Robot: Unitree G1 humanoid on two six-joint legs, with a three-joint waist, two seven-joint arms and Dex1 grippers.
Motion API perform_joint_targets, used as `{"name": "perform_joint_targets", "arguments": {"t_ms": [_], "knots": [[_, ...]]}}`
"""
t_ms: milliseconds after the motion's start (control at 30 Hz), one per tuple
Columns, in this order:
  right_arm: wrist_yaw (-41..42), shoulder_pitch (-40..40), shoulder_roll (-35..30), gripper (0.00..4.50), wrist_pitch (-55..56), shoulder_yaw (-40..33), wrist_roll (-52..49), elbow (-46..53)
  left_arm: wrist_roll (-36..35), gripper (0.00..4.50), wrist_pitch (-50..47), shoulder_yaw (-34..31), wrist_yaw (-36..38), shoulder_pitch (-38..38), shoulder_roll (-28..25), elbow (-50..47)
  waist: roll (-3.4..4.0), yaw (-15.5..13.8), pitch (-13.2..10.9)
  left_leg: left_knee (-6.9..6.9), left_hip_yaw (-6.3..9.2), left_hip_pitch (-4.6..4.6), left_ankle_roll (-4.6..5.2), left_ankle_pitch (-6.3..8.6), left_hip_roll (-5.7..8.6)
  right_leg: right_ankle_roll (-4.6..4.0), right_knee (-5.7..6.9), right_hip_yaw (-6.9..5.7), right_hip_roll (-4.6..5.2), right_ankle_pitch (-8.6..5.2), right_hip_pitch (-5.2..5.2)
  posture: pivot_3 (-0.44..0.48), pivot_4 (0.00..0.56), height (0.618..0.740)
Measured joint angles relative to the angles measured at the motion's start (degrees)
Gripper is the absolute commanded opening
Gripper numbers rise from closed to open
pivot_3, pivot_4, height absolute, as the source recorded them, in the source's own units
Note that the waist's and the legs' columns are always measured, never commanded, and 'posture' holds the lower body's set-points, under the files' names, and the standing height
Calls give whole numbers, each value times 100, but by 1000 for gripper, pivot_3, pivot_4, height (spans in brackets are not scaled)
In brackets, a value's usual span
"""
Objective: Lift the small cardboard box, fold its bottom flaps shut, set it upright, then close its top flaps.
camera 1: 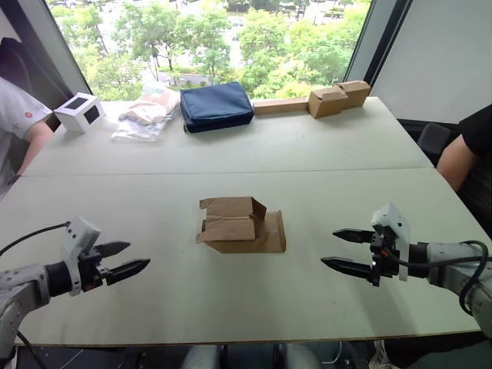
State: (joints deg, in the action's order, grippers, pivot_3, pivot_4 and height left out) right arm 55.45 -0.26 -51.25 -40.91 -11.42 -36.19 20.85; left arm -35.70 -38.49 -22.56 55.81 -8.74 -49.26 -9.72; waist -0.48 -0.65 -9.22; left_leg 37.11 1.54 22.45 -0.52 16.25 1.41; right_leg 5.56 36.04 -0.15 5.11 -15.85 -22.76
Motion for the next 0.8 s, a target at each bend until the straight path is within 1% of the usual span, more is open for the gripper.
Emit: {"name": "perform_joint_targets", "arguments": {"t_ms": [233, 367, 667, 800], "knots": [[-118, -82, 31, 4480, 107, 161, 228, -32, 21, 4500, 128, -26, -129, -12, 154, -9, 0, 0, 0, 0, 0, 0, 0, 0, 0, 0, 0, 0, 0, 0, -1, 0, 150, 737], [-211, -83, 67, 4480, 251, 219, 413, -44, 21, 4500, 130, -38, -202, -11, 159, -9, 0, -1, 0, 0, 0, 0, 0, 0, 0, 0, 0, 0, 0, 0, 0, 0, 150, 737], [-150, -89, 155, 4480, 476, 227, 564, -140, 212, 4500, 288, -36, -236, -52, 156, 74, 0, 0, 0, 0, 0, 0, 0, 0, 0, 0, 0, 0, 0, 0, 0, 0, 150, 737], [-153, -206, 303, 4480, 270, 226, 364, -157, 255, 4500, 272, -36, -382, 130, 156, 169, 1, -1, 0, 0, 0, 0, 0, 0, 0, 1, 0, 0, 0, 1, -1, 0, 150, 737]]}}
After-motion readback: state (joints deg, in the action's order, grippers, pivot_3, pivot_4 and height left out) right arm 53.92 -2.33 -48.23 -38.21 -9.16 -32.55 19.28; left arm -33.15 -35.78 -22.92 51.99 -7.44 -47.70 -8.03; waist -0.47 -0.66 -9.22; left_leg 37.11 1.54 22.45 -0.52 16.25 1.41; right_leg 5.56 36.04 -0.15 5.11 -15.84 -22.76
